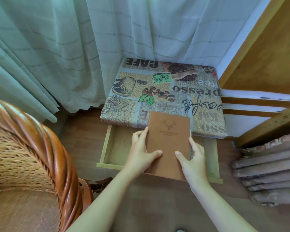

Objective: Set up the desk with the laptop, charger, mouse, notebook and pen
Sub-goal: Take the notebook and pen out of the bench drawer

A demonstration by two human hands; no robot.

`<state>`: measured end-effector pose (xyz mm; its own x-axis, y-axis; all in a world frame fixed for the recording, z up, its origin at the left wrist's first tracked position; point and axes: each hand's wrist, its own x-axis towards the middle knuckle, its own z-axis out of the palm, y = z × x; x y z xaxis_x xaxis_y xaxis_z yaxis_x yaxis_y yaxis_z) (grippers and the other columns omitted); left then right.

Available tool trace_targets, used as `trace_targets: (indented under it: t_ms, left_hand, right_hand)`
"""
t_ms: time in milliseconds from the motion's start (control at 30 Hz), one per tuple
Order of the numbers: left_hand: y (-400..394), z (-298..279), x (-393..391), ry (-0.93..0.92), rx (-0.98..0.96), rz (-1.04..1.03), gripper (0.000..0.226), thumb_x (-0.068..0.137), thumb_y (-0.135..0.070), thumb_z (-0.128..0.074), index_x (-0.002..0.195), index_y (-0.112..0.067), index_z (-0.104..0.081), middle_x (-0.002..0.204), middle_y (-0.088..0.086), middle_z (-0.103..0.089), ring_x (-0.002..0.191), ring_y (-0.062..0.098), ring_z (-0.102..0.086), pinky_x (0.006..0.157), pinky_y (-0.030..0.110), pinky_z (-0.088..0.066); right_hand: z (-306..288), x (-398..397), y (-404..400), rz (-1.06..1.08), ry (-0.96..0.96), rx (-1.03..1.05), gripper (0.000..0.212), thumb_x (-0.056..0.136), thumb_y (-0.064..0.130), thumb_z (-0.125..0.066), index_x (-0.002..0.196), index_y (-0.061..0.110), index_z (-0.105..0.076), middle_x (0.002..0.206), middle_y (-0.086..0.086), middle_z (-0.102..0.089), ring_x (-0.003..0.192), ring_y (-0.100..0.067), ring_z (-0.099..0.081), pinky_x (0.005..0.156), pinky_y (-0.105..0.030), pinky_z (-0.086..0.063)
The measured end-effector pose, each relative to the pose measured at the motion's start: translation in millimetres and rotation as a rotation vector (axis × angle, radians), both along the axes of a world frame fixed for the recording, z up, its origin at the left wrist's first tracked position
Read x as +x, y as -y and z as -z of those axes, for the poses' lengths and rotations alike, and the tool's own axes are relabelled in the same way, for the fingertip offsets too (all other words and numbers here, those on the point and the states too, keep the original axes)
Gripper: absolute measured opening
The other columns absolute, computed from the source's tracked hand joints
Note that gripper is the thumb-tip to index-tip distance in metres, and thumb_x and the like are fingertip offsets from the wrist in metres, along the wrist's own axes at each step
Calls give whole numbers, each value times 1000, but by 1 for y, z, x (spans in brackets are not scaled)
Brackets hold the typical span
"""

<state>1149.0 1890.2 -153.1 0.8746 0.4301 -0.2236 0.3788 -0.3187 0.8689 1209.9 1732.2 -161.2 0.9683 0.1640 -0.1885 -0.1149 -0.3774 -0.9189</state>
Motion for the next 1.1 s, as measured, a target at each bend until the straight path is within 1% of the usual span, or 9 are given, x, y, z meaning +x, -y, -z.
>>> trace_targets:
  t_ms: [100,200,300,433,567,667,800,933,1100]
  left_hand:
    - [-18,-1,36,-1,74,47,100,72,-22,-81,151,-16,-20,144,-1,-26,128,5,-31,96,5,-18]
    - [-32,1,74,-10,155,88,105,70,-26,-83,151,-15,-18,152,2,-21,140,12,-22,107,15,-16]
    - [-43,7,110,-28,183,84,106,70,-31,-83,152,-15,-17,155,5,-18,143,17,-19,116,30,-20]
    - [-48,24,150,-59,264,67,112,67,-48,-81,152,-19,-14,158,4,-10,144,19,-10,116,35,-15]
    - [-50,43,177,-139,347,122,111,72,-63,-68,153,-26,-2,161,1,5,145,21,0,117,44,-10]
    - [-53,55,180,-180,494,165,103,77,-72,-54,152,-29,2,160,-4,12,145,20,0,117,43,-9]
    - [-53,64,176,-169,650,127,97,77,-79,-42,151,-34,3,161,-6,11,145,20,-4,117,42,-7]
    - [-50,65,174,-162,682,105,93,79,-78,-40,152,-34,-2,161,-5,6,144,20,-7,117,41,-8]
    - [-40,71,158,-71,678,47,73,92,-59,-35,152,-23,-18,161,5,-9,145,22,-17,118,40,-16]
  right_hand:
    - [2,41,-20,-24,56,-9,66,81,5,-69,141,10,-40,129,-3,-39,115,-9,-43,100,-16,-28]
    - [10,82,-38,-52,106,-37,62,82,7,-68,139,10,-42,134,-8,-40,121,-16,-43,104,-20,-28]
    - [18,118,-51,-64,119,-48,61,82,9,-68,138,13,-44,138,-9,-40,124,-18,-45,104,-22,-31]
    - [30,161,-61,-126,147,-93,58,85,13,-65,138,15,-43,142,-7,-41,128,-19,-43,104,-24,-31]
    - [42,187,-63,-204,141,-172,56,91,20,-57,143,20,-36,153,-4,-27,138,-19,-30,109,-30,-26]
    - [49,194,-57,-295,228,-384,57,96,32,-48,148,22,-26,158,-2,-15,144,-17,-10,115,-37,-13]
    - [56,192,-57,-382,348,-613,59,98,42,-32,151,22,-14,160,-5,-6,146,-19,1,118,-45,-3]
    - [58,188,-63,-376,399,-751,61,98,43,-31,151,18,-15,159,-13,-5,146,-25,0,117,-51,0]
    - [54,168,-71,-527,636,-812,56,98,36,-28,147,9,-27,157,-16,-14,146,-29,-9,116,-48,-3]
